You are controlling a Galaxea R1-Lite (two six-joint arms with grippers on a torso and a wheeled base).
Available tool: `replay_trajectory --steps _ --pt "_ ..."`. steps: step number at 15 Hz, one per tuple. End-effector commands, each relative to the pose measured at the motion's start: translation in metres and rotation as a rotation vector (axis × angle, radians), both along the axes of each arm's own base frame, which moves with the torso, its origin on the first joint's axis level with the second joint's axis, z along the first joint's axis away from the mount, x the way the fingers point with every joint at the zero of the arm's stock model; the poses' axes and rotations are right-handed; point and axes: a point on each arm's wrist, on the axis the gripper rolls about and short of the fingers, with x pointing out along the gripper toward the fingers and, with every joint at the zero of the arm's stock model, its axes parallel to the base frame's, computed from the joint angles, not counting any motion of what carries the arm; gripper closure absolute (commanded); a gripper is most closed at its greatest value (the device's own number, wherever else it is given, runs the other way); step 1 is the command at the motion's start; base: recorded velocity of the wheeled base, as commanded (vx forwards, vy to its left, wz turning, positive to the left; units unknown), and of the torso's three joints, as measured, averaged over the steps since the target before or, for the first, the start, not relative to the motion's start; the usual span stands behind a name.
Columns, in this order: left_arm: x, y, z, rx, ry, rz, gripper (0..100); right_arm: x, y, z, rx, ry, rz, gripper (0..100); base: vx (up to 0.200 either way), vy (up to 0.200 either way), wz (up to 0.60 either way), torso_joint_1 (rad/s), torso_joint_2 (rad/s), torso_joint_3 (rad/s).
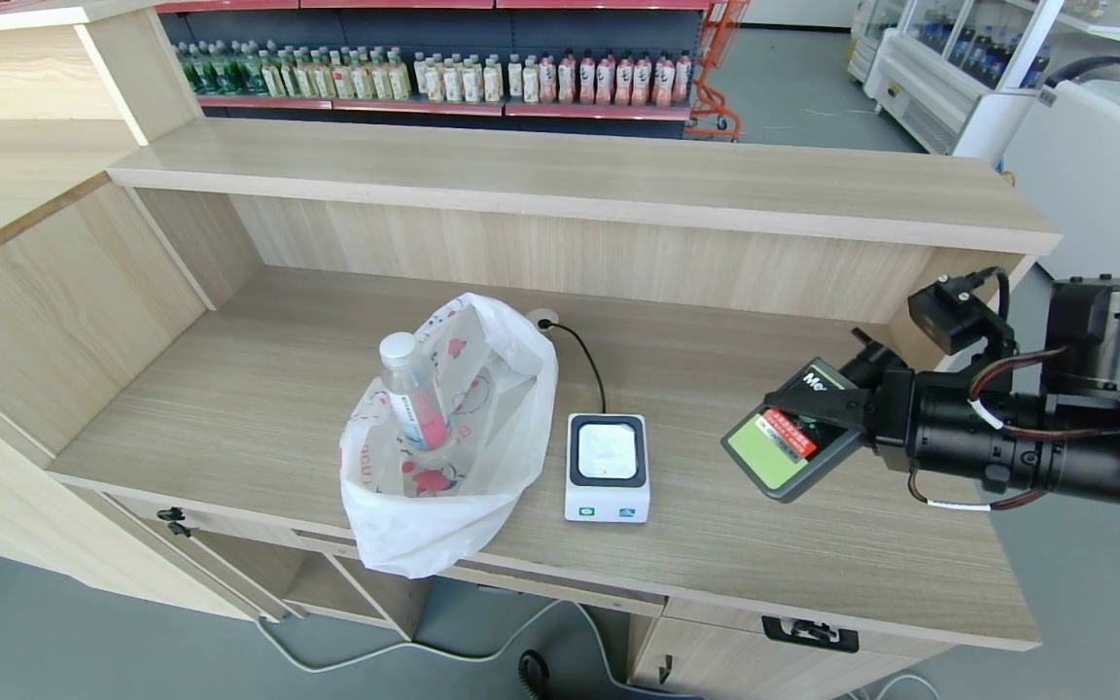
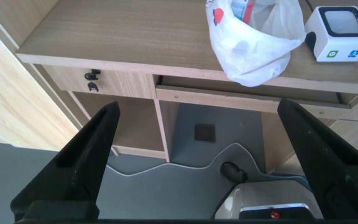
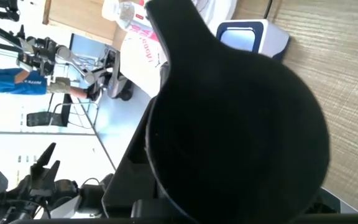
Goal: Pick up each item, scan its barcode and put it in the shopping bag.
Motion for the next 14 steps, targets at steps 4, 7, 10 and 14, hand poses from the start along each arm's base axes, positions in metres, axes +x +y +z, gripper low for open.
replay_trajectory --steps 4,7,10,14 --pt "0.000 0.000 0.000 0.000 0.000 0.000 0 0.002 0.005 -0.003 -0.002 0.008 0.015 100 0.000 0.100 0.00 0.000 0.00 0.002" --pt "0.000 0.000 0.000 0.000 0.000 0.000 0 0.004 0.005 -0.003 -0.003 0.007 0.015 100 0.000 0.200 0.00 0.002 0.01 0.001" --pt "0.000 0.000 0.000 0.000 0.000 0.000 0 0.010 0.006 -0.007 -0.013 -0.015 0.002 100 0.000 0.200 0.00 0.002 0.01 0.002" --pt "0.000 0.000 0.000 0.003 -0.001 0.000 0 0.029 0.008 -0.017 -0.036 -0.057 -0.077 100 0.000 0.050 0.00 0.001 0.00 0.002"
